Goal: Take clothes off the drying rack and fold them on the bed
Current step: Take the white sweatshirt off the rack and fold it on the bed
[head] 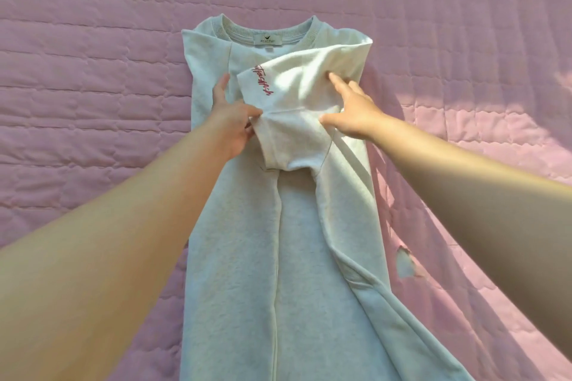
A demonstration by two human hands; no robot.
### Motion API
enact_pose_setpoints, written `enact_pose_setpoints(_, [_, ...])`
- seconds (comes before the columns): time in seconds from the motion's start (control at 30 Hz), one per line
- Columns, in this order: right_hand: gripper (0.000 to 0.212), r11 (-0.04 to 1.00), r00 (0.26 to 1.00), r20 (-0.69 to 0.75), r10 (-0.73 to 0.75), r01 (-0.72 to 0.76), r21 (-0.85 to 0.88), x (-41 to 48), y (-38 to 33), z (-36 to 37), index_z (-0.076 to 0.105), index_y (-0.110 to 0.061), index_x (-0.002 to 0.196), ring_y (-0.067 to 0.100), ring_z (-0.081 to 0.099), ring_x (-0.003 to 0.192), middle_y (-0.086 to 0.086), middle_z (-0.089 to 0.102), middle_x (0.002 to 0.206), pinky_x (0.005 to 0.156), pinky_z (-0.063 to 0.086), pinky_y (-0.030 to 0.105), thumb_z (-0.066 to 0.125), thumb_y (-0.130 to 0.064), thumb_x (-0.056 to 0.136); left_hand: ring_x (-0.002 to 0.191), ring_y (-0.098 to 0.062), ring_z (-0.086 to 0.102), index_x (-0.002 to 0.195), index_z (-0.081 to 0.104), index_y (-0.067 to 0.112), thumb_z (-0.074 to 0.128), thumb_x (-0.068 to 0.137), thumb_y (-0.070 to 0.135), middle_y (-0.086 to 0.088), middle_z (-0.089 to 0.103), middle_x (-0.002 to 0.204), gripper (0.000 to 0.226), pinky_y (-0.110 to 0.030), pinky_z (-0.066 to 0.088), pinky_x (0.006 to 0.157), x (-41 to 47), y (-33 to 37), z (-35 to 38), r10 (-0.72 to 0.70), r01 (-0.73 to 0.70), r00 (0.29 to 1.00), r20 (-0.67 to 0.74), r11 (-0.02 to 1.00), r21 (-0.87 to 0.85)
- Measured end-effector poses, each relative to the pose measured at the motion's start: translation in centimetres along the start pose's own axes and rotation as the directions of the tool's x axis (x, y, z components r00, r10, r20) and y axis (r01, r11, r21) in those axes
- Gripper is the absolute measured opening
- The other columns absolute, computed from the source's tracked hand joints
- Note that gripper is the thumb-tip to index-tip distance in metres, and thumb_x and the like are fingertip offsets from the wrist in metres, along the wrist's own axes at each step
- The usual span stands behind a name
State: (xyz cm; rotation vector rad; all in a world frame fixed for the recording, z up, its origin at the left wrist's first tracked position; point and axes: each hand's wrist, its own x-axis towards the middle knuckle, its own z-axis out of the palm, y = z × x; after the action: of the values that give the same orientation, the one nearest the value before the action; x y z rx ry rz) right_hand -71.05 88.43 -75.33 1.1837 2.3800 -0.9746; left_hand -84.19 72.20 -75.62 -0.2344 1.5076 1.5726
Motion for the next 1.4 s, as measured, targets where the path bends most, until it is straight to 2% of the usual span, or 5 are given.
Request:
enact_pose_setpoints(0.43, [0.068,0.999,0.986,-0.159,0.044,-0.046,-0.010,-5.8,2.6,5.6,0.017,-0.033,0.152,0.031,0.004,0.148,0.000,-0.004,0.162,0.118,0.013,0.044,0.052,-0.035,0.094,0.091,-0.013,0.064,0.104,0.064,0.012,0.084,0.072,0.034,-0.001,0.067,0.104,0.043,-0.027,0.052,0.082,-2.7,-3.9,-1.3,-0.137,0.158,0.987,-0.079,0.823,0.546])
enact_pose_setpoints(0.6, [0.039,0.994,0.910,-0.405,-0.089,0.056,-0.092,-12.0,2.7,9.7,0.052,-0.021,0.122,0.026,0.040,0.121,0.004,0.042,0.132,0.099,0.038,0.043,0.059,-0.042,0.089,0.086,-0.013,0.066,0.096,0.069,0.015,0.083,0.074,0.031,0.002,0.070,0.095,0.030,-0.020,0.050,0.068,-3.6,-4.7,-0.4,-0.052,0.091,0.995,-0.087,0.830,0.550])
enact_pose_setpoints(0.9, [0.028,0.981,0.980,-0.111,0.166,-0.153,0.115,-19.6,5.5,13.3,0.047,-0.023,0.098,0.015,0.054,0.093,-0.010,0.047,0.098,0.072,0.045,0.034,0.068,-0.029,0.080,0.068,-0.010,0.053,0.100,0.067,0.005,0.077,0.081,0.027,-0.002,0.062,0.081,0.030,-0.020,0.050,0.071,-4.0,-3.1,-1.3,-0.143,0.040,0.986,0.083,0.690,0.722])
enact_pose_setpoints(1.27, [0.016,0.950,0.948,0.080,0.308,-0.311,0.032,-24.6,9.1,13.6,0.050,-0.022,0.091,0.021,0.054,0.086,-0.004,0.056,0.090,0.064,0.038,0.031,0.059,-0.019,0.078,0.083,-0.015,0.054,0.109,0.051,0.017,0.069,0.084,0.015,-0.002,0.055,0.103,0.031,-0.025,0.043,0.070,-8.7,-8.8,-1.9,0.332,-0.058,0.927,-0.174,0.586,0.808])
enact_pose_setpoints(1.4, [0.016,0.942,0.940,0.077,0.333,-0.328,-0.068,-28.7,10.8,14.0,0.047,-0.019,0.093,0.026,0.055,0.088,-0.001,0.054,0.092,0.067,0.039,0.033,0.055,-0.013,0.081,0.085,-0.018,0.062,0.101,0.050,0.018,0.076,0.079,0.038,0.001,0.063,0.089,0.040,-0.030,0.050,0.079,-14.2,-15.2,0.5,-0.022,-0.039,0.998,0.060,0.542,0.840])
